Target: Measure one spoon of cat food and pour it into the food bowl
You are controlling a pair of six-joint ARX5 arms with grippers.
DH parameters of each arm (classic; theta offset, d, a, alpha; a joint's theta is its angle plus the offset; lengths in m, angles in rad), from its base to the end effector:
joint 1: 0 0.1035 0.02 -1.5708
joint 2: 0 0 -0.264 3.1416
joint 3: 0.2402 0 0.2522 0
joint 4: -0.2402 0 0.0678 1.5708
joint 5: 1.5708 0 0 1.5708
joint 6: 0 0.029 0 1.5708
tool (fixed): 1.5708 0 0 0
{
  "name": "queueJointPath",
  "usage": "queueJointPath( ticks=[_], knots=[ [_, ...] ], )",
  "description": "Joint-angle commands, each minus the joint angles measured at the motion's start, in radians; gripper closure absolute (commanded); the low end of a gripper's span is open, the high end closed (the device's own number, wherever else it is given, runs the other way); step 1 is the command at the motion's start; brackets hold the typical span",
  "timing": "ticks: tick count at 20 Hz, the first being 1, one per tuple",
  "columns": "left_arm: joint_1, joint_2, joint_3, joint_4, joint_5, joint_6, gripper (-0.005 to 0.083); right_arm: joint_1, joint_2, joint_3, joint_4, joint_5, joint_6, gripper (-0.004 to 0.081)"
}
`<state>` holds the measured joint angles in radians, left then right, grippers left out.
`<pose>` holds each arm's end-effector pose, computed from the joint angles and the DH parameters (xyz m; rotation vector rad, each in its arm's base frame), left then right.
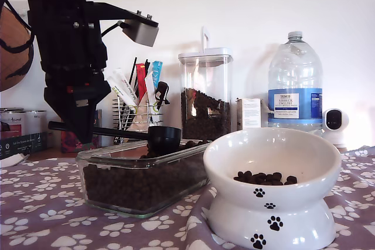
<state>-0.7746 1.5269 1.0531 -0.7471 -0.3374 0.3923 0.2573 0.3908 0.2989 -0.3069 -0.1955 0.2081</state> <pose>0.2114 -0.1934 0.2195 0.9984 0.9769 -0.5937 0.1088 0.0345 0.2040 0.1894 0.4469 0.4032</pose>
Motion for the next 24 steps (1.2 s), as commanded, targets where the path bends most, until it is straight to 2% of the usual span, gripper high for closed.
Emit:
queueJointPath(
  ticks=[1, 3, 5, 9, 11, 13, 15, 16, 18, 21, 24],
  knots=[
    [0.0, 0.02, -0.001, -0.006, 0.029, 0.001, 0.0656, 0.005, 0.005, 0.002, 0.011, -0.008, -0.005, 0.0781],
    [0.0, 0.02, -0.001, -0.007, 0.044, 0.0, 0.0559, 0.005, 0.005, 0.002, 0.011, -0.009, -0.005, 0.0781],
    [0.0, 0.02, -0.001, -0.007, 0.043, 0.0, 0.0524, 0.005, 0.005, 0.002, 0.011, -0.009, -0.005, 0.0781],
    [0.0, 0.018, 0.008, -0.016, 0.037, -0.006, 0.0521, 0.005, 0.005, 0.002, 0.013, -0.015, -0.005, 0.0781],
    [-0.001, 0.004, 0.032, -0.04, 0.049, -0.05, 0.0587, 0.005, 0.005, 0.002, 0.033, -0.015, -0.001, 0.0781],
    [0.0, -0.037, 0.044, -0.028, 0.136, -0.125, 0.0769, 0.005, 0.006, 0.002, 0.076, -0.019, 0.002, 0.0781],
    [0.017, -0.093, 0.043, 0.039, 0.27, -0.198, 0.0793, 0.005, 0.006, 0.002, 0.129, -0.031, -0.031, 0.0781],
    [0.03, -0.119, 0.042, 0.087, 0.306, -0.216, 0.0793, 0.004, 0.006, 0.002, 0.158, -0.025, -0.056, 0.0781],
    [0.054, -0.166, 0.028, 0.208, 0.332, -0.252, 0.0793, 0.005, 0.006, 0.002, 0.249, -0.003, -0.105, 0.0781],
    [0.093, -0.223, -0.04, 0.416, 0.357, -0.27, 0.0793, 0.004, 0.006, 0.002, 0.353, 0.095, -0.216, 0.0781],
    [0.148, -0.277, -0.145, 0.592, 0.384, -0.291, 0.0793, 0.004, 0.005, 0.002, 0.373, 0.068, -0.237, 0.0781]
  ],
)
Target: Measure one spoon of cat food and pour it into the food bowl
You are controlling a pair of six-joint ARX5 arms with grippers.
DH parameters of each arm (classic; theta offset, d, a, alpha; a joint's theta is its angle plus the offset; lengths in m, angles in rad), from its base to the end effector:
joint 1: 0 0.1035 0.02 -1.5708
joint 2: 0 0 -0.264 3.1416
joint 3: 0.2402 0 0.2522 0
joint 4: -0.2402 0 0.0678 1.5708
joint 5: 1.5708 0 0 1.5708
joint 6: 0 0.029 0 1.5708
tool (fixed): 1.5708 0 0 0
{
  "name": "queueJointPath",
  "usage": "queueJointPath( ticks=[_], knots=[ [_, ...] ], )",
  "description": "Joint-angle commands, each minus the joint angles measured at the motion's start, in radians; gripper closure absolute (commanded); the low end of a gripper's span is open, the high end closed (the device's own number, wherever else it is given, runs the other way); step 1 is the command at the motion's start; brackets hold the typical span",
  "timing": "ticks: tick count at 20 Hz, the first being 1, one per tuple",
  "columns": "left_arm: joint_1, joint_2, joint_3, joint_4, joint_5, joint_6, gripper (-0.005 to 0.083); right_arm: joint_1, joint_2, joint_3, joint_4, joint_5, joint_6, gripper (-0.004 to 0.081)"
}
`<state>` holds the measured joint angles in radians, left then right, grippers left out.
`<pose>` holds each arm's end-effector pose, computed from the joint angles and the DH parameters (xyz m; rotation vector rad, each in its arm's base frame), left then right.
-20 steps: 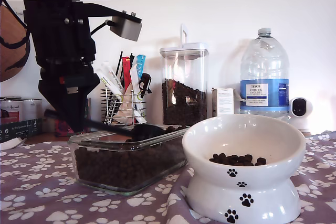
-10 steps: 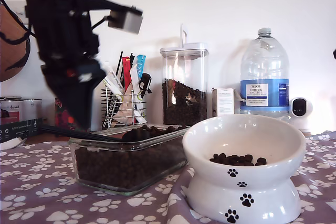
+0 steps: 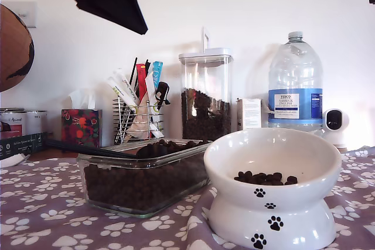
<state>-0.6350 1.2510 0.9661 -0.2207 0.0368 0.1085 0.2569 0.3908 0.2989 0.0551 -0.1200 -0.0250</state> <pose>0.2197 -0.1632 0.2960 0.2541 0.4567 -0.6842 0.1170 0.0343 0.2378 -0.0272 0.0322 0.3773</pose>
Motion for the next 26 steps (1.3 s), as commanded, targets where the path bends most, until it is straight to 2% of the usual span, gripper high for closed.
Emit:
queueJointPath(
  ticks=[1, 3, 6, 11, 14, 19, 26],
  knots=[
    [0.025, -0.023, -0.1, 0.124, 0.024, -0.009, 0.0793, 0.004, 0.005, 0.002, 0.008, -0.04, -0.009, 0.0781],
    [0.063, -0.081, -0.193, 0.238, 0.055, -0.043, 0.0793, 0.005, 0.005, 0.002, 0.002, -0.056, -0.011, 0.0781],
    [0.134, -0.193, -0.348, 0.358, 0.087, -0.074, 0.0793, 0.004, 0.006, 0.002, 0.006, 0.0, -0.064, 0.0781],
    [0.264, -0.439, -0.549, 0.378, 0.199, -0.108, 0.0793, 0.004, 0.005, 0.002, -0.071, 0.024, -0.052, 0.0781],
    [0.303, -0.611, -0.622, 0.319, 0.199, -0.159, 0.0793, 0.004, 0.005, 0.002, -0.137, 0.026, -0.052, 0.0781],
    [0.303, -0.83, -0.628, 0.119, 0.198, -0.158, 0.0793, 0.005, 0.005, 0.002, -0.257, 0.026, -0.052, 0.0781],
    [0.303, -0.899, -0.628, -0.05, 0.198, -0.161, 0.0793, 0.005, 0.005, 0.002, -0.436, 0.025, -0.052, 0.0781]
  ],
)
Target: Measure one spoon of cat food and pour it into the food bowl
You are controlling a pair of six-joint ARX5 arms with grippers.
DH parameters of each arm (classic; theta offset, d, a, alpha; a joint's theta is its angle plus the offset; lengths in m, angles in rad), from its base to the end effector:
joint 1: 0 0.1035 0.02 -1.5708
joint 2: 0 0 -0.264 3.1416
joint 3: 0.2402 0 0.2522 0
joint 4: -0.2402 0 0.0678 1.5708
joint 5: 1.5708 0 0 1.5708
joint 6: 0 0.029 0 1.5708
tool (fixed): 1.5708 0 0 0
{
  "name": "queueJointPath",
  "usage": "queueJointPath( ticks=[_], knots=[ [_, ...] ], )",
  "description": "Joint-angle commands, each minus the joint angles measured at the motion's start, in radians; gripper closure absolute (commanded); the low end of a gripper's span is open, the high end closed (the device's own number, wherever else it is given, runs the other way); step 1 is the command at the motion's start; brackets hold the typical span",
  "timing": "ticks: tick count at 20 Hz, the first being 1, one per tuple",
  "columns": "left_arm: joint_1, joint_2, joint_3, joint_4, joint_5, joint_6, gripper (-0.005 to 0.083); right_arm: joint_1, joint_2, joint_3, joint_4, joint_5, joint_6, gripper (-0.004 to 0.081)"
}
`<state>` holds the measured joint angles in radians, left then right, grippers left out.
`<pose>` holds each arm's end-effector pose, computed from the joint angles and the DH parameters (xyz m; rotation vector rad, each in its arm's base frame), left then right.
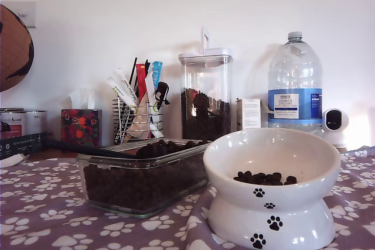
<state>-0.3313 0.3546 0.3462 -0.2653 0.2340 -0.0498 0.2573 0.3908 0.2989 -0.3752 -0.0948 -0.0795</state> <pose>0.1021 -0.0422 0.2272 -0.0347 0.2909 -0.5547 0.1073 0.0311 0.1978 -0.1153 0.4541 0.3642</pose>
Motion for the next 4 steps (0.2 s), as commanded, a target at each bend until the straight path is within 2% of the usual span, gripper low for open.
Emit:
queueJointPath(
  ticks=[1, 4],
  knots=[
    [-0.001, -0.002, -0.008, -0.031, 0.0, -0.003, 0.0793, 0.004, 0.005, 0.002, -0.026, 0.0, 0.003, 0.0781],
    [-0.001, -0.002, -0.008, -0.103, 0.0, -0.003, 0.0793, 0.004, 0.005, 0.002, -0.078, 0.0, 0.003, 0.0781]
  ],
)
